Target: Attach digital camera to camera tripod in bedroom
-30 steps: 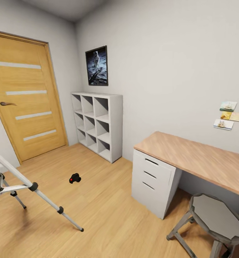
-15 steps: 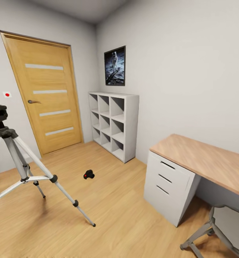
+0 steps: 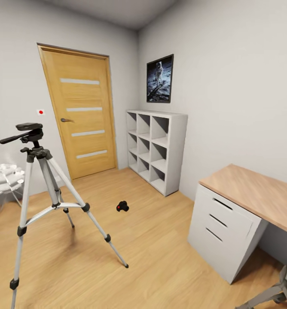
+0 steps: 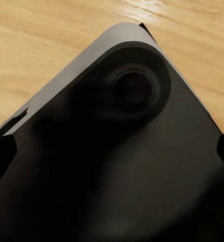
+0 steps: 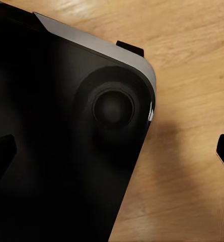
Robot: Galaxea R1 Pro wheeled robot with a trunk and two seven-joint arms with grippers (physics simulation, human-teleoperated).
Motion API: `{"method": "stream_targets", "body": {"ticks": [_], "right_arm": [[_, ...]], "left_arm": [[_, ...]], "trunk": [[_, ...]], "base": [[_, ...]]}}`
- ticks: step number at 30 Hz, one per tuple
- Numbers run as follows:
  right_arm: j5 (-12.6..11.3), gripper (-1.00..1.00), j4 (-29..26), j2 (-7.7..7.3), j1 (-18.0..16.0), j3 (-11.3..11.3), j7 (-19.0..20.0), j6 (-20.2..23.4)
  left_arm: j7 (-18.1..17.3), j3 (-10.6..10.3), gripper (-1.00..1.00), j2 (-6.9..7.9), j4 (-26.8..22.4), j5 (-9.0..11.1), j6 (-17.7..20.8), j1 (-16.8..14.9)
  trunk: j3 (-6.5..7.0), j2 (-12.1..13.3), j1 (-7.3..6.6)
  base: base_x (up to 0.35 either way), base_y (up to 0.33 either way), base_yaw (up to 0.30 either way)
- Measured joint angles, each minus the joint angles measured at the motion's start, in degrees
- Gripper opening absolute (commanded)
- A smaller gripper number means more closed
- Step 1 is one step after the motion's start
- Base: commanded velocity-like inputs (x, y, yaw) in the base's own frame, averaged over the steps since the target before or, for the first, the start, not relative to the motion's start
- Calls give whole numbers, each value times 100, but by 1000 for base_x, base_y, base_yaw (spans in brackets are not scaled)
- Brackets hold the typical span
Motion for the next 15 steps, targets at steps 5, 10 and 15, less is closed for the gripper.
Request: {"method": "stream_targets", "body": {"ticks": [5, 10, 15], "right_arm": [[1, 100, 0, 1, 0, 0, 0, 7], [6, 100, 0, 0, 0, 0, 0, 7], [14, 100, 0, 0, 0, 4, 5, 3]], "left_arm": [[7, 0, 100, 0, 3, 0, 0, 0], [9, 1, 100, 0, 4, 0, 0, 0], [10, 6, 100, -2, 4, -1, 0, 0]], "trunk": [[0, 0, 0], [0, 0, 0], [0, 0, 0]], "base": [[0, 0, 281], [0, 0, 281], [0, 0, 283]]}}
